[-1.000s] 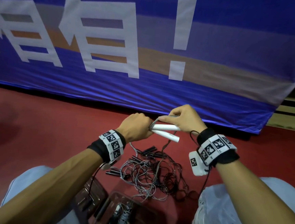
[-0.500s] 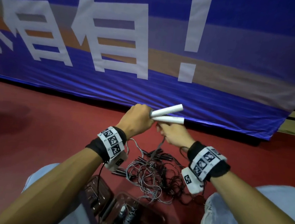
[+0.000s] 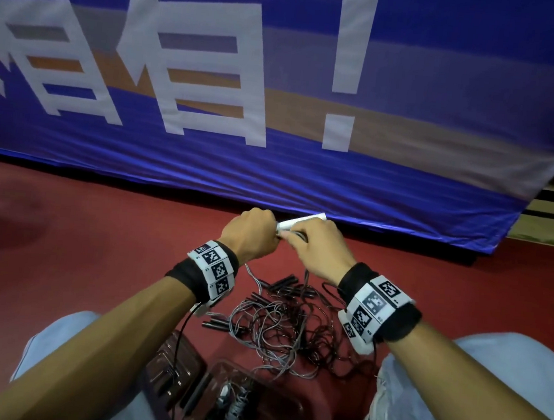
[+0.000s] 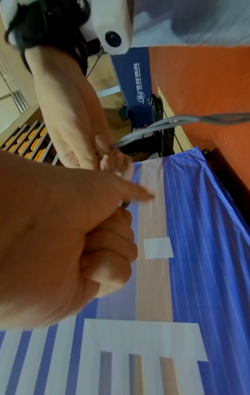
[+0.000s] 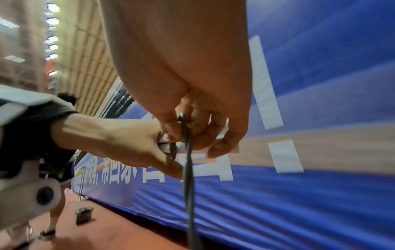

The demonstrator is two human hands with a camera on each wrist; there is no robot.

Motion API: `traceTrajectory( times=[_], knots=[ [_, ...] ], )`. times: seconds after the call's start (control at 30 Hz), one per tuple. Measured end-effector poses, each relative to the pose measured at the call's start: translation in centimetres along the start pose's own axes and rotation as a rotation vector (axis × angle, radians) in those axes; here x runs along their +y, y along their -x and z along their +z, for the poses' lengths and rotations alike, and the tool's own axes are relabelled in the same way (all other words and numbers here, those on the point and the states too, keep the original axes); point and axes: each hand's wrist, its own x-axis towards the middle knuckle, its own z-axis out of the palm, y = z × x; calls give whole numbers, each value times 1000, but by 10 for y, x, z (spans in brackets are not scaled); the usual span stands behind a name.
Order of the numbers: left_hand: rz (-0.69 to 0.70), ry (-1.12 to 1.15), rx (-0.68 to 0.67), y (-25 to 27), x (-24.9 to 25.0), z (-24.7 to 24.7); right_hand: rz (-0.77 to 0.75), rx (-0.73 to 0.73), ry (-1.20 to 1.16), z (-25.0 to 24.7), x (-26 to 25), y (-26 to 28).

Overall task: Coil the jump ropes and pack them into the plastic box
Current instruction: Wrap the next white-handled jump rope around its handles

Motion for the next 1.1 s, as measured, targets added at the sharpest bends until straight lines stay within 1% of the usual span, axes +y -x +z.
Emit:
traceTrajectory(
  times=[0.03, 0.1, 0.13, 0.2, 0.27, 0.37, 0.5, 0.57, 0.63, 0.77, 0.87, 0.93, 1.0, 1.1],
  knots=[
    [29, -15, -2, 0, 2, 0, 6, 9, -61, -2, 2, 1],
    [78, -32, 4, 1, 5, 1, 52, -33, -115, -5, 2, 2],
    [94, -35, 11, 2, 6, 1, 79, -60, -131, -6, 2, 3],
    [106, -66, 22, 3, 8, 1, 92, -66, -114, -7, 3, 2],
    [111, -130, 3, 4, 9, 3, 77, -58, -23, -9, 4, 1],
    [151, -198, -82, 8, 14, 9, 26, -77, 225, -17, 6, -2],
    [343, -259, -208, 12, 16, 14, -49, -153, 320, -25, 16, -8],
    [416, -294, -223, 12, 15, 11, -62, -176, 308, -30, 23, -10],
    [465, -329, -203, 12, 13, 6, -51, -224, 218, -35, 28, -12],
    [583, -409, -82, 11, 8, -4, -12, -437, -40, -44, 25, -11],
    [627, -462, -23, 11, 1, -11, 5, -534, -177, -47, 22, -11],
    [637, -477, -7, 13, -1, -13, -2, -567, -193, -46, 21, -13],
    [648, -473, 8, 15, -1, -13, -50, -590, -149, -42, 20, -14],
    [671, -445, 18, 17, 0, -13, -74, -586, -120, -35, 19, -14]
  ],
)
